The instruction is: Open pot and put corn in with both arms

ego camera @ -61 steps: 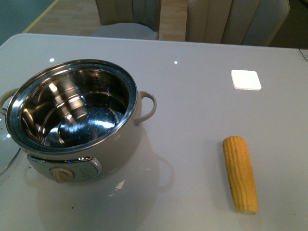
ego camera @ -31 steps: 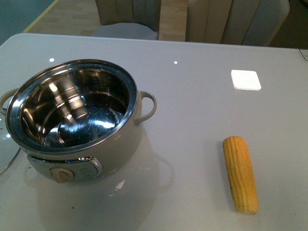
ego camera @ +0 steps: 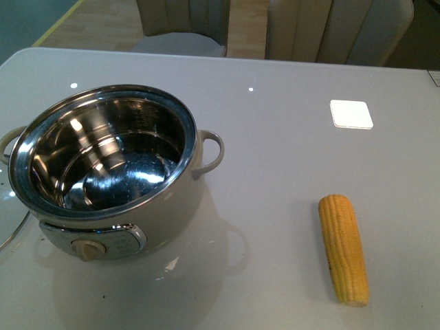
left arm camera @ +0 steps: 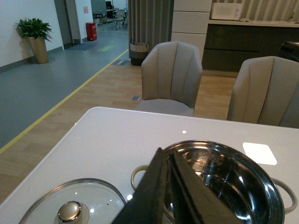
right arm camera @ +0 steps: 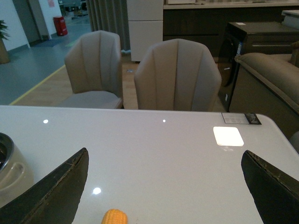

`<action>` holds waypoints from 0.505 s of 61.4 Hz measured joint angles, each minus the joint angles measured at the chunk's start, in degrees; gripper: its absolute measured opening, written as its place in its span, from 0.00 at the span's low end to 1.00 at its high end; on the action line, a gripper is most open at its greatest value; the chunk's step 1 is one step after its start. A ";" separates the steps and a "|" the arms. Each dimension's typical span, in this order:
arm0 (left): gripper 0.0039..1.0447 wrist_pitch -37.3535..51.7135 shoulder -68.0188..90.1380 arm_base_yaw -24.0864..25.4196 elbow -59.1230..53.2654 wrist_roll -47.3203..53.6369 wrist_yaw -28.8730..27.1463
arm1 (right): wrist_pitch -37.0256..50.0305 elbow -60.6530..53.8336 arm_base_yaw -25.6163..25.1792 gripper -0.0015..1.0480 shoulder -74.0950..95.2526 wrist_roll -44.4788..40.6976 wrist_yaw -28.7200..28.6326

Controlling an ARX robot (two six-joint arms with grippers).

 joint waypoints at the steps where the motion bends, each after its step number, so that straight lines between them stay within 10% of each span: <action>1: 0.14 0.00 0.00 0.00 0.00 0.00 0.00 | 0.00 0.00 0.00 0.92 0.00 -0.02 0.00; 9: 0.38 0.00 0.00 0.00 0.00 0.00 0.00 | -0.02 0.00 0.00 0.92 0.02 0.00 0.00; 19: 0.67 -0.04 -0.02 -0.02 0.00 0.00 0.02 | -30.56 11.13 2.49 0.92 20.35 7.23 -0.33; 31: 0.95 -0.07 -0.02 -0.02 0.00 0.02 0.00 | -27.15 11.04 4.31 0.92 28.02 9.16 -0.17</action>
